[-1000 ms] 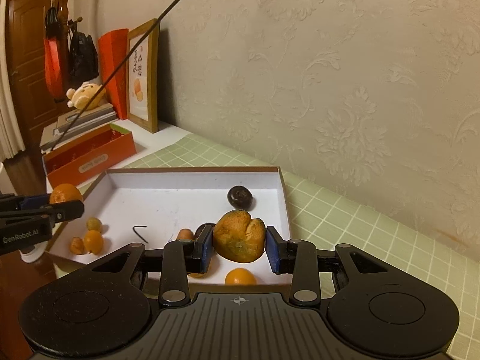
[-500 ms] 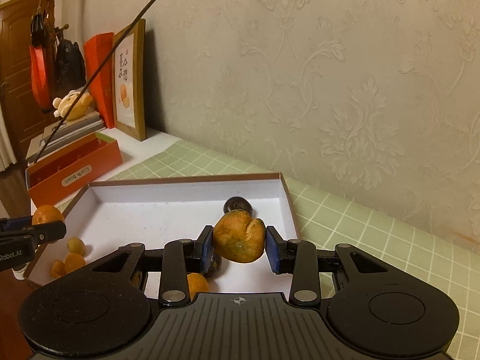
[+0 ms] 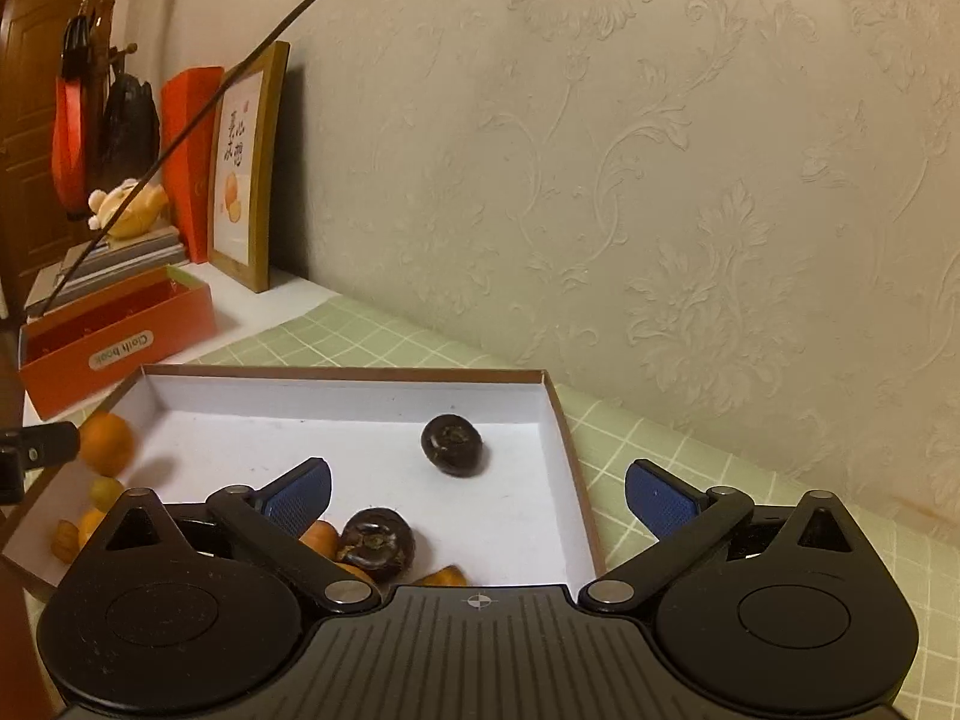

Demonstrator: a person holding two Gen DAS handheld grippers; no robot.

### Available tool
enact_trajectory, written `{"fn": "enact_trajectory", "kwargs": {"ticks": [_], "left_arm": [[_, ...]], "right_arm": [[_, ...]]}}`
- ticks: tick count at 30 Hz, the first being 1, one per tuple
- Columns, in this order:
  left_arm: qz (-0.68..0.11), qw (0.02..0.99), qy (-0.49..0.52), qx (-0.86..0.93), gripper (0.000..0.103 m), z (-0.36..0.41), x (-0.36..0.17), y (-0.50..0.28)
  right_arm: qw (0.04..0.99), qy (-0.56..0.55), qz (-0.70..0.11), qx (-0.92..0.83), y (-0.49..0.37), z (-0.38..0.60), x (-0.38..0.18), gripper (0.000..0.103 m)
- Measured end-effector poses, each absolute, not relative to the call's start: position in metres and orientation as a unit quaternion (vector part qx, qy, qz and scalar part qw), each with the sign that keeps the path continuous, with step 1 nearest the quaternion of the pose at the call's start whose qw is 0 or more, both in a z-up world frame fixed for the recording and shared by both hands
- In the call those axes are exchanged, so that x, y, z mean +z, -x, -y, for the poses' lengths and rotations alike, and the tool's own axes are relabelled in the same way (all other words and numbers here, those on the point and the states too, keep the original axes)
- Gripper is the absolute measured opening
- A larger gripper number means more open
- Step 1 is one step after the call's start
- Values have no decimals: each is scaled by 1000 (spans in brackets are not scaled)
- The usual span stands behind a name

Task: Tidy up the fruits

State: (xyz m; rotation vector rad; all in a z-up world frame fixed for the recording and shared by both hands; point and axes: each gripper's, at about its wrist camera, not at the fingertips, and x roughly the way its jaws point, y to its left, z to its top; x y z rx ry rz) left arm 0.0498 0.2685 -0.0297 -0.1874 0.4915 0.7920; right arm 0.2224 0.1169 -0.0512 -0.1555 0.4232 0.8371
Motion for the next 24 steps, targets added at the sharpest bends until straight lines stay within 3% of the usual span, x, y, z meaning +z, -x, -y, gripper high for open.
{"fn": "enact_trajectory", "kwargs": {"ticks": [24], "left_arm": [[-239, 895, 83, 368, 97, -260, -29, -51]], "right_arm": [[883, 74, -214, 412, -220, -113, -50, 103]]}}
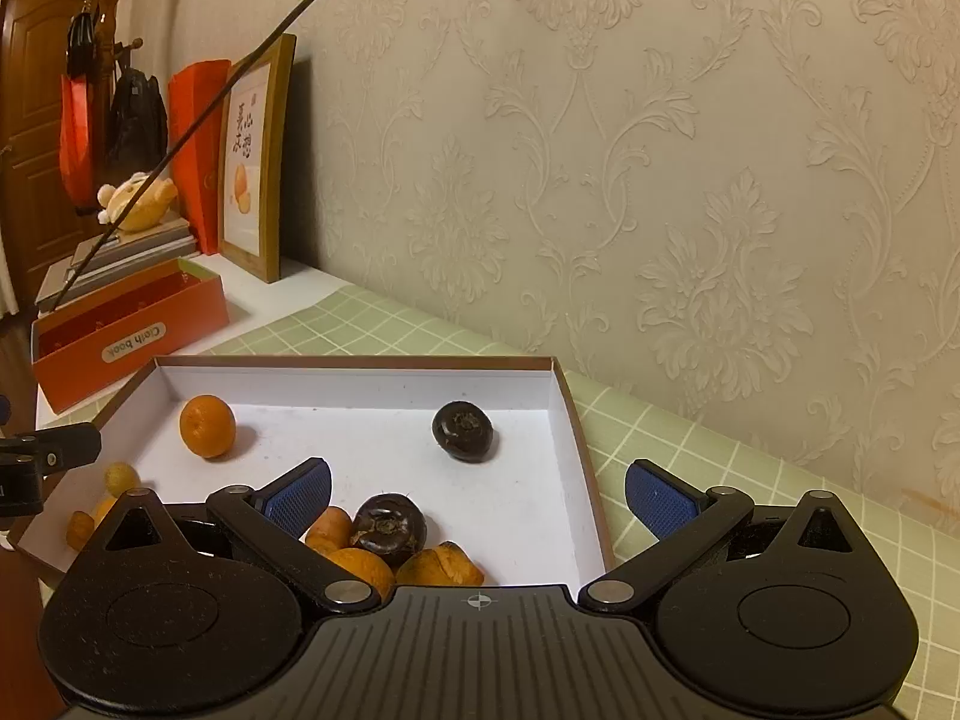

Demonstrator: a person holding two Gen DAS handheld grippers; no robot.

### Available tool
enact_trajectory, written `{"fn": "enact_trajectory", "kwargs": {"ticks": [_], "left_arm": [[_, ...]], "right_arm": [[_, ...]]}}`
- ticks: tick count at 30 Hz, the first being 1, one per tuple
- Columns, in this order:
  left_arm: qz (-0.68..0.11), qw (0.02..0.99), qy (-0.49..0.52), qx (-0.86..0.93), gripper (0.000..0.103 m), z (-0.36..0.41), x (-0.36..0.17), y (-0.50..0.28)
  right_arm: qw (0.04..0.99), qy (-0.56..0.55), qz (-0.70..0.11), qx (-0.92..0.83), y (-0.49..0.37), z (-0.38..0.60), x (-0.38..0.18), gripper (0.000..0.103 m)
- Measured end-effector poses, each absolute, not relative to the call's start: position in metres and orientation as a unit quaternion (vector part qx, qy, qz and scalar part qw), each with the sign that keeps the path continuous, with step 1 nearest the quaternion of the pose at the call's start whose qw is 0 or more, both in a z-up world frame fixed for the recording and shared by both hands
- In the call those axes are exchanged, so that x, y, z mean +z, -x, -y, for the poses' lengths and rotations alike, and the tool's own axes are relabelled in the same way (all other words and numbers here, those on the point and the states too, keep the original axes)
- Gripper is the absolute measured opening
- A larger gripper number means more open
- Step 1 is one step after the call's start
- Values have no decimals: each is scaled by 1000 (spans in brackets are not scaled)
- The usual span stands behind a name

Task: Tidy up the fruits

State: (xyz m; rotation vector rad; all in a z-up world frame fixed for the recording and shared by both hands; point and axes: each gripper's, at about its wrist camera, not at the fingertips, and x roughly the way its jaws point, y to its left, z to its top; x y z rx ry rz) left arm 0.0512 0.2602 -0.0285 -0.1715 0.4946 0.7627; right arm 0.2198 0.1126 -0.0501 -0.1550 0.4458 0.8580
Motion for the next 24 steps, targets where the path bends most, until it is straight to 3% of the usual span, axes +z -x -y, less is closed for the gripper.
{"fn": "enact_trajectory", "kwargs": {"ticks": [13, 24], "left_arm": [[-232, 914, 62, 326, 97, -237, -1, -35], [-188, 935, 66, 295, 97, -162, 54, 48]], "right_arm": [[877, 73, -228, 416, -205, -99, -28, 103], [900, 49, -163, 400, -98, 13, 43, 103]]}}
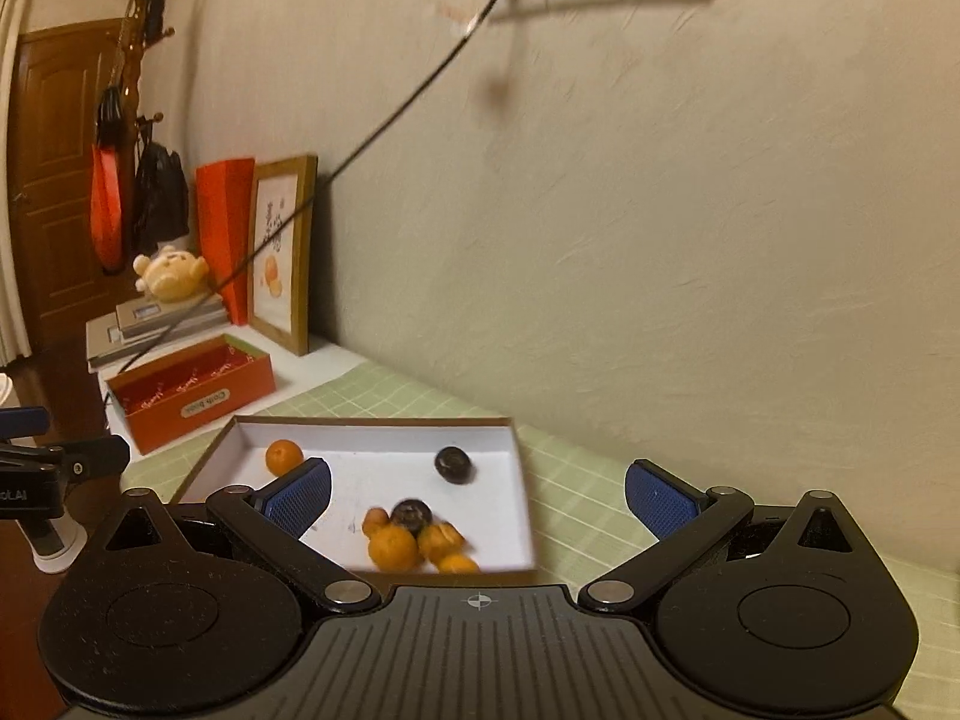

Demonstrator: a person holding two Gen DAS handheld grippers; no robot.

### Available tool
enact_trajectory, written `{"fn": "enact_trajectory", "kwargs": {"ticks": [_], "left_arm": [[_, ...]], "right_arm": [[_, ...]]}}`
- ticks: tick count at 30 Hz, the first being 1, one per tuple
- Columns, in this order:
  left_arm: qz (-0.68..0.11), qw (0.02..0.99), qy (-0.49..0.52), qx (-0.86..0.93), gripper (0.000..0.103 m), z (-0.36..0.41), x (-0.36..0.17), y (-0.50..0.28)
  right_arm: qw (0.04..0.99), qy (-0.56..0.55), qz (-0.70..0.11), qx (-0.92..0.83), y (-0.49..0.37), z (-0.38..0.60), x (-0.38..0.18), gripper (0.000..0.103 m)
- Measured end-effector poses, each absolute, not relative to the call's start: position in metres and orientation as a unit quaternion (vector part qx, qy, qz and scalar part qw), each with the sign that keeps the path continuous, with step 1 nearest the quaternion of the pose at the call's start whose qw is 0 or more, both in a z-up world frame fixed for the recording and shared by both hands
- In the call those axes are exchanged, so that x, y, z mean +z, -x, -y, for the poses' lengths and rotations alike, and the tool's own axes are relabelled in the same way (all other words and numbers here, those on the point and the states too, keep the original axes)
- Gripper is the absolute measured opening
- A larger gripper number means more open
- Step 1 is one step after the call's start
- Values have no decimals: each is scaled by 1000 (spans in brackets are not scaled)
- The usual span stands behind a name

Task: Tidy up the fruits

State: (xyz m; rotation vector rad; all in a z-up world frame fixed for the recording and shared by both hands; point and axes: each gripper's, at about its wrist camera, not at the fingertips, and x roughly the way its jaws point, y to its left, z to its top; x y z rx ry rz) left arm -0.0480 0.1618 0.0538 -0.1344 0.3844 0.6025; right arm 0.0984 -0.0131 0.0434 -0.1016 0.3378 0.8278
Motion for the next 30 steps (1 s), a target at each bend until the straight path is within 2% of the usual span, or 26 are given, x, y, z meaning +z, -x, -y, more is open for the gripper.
{"fn": "enact_trajectory", "kwargs": {"ticks": [7, 12, 23, 30], "left_arm": [[-183, 943, 38, 276, 97, -119, 57, 94], [-168, 948, 35, 269, 97, -105, 58, 112], [-143, 952, 46, 267, 97, -92, 40, 131], [-141, 956, 45, 253, 97, -89, 34, 129]], "right_arm": [[911, 48, -139, 386, -13, 76, 53, 103], [918, 49, -116, 375, 17, 93, 46, 103], [921, 40, -119, 368, 21, 104, 25, 103], [921, 47, -156, 354, 12, 101, -14, 103]]}}
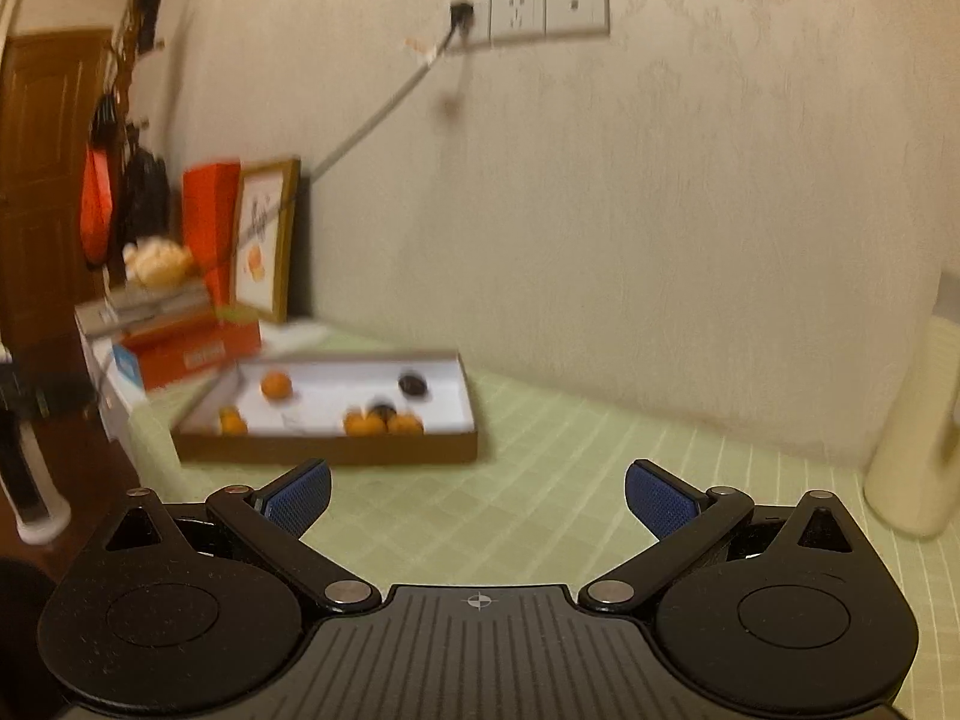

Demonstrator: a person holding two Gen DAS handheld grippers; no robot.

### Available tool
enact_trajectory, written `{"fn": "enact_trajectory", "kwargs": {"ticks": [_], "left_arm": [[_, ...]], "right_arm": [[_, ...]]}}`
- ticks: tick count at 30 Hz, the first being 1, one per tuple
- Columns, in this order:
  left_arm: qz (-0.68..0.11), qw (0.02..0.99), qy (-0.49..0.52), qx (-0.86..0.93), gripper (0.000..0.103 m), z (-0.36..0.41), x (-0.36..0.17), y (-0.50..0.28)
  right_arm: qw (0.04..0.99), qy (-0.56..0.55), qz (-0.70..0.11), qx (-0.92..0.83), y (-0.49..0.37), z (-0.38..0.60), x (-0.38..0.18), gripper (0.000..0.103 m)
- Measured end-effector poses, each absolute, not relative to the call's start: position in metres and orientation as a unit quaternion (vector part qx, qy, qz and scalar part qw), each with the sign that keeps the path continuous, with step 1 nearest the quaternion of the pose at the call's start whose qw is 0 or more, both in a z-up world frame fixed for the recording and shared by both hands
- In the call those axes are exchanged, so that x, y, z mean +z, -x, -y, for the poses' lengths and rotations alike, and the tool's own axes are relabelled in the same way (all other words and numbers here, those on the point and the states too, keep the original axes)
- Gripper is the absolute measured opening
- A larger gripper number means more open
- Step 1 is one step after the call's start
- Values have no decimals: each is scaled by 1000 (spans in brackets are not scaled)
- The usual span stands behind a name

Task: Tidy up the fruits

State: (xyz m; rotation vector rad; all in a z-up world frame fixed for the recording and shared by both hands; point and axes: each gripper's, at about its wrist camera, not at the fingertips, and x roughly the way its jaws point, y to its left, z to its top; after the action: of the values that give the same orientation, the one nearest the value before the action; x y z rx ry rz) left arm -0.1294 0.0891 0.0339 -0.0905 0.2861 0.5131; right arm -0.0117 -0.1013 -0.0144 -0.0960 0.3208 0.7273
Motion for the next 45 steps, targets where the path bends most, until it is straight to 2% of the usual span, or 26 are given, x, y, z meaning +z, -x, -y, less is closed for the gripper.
{"fn": "enact_trajectory", "kwargs": {"ticks": [4, 11, 45], "left_arm": [[-132, 958, 46, 249, 97, -91, 35, 126], [-138, 957, 38, 251, 97, -89, 31, 124], [-138, 956, 39, 257, 97, -92, 32, 128]], "right_arm": [[924, 35, -134, 356, 9, 104, -5, 103], [923, 37, -156, 349, 2, 99, -14, 103], [923, 45, -154, 350, 6, 93, -14, 103]]}}
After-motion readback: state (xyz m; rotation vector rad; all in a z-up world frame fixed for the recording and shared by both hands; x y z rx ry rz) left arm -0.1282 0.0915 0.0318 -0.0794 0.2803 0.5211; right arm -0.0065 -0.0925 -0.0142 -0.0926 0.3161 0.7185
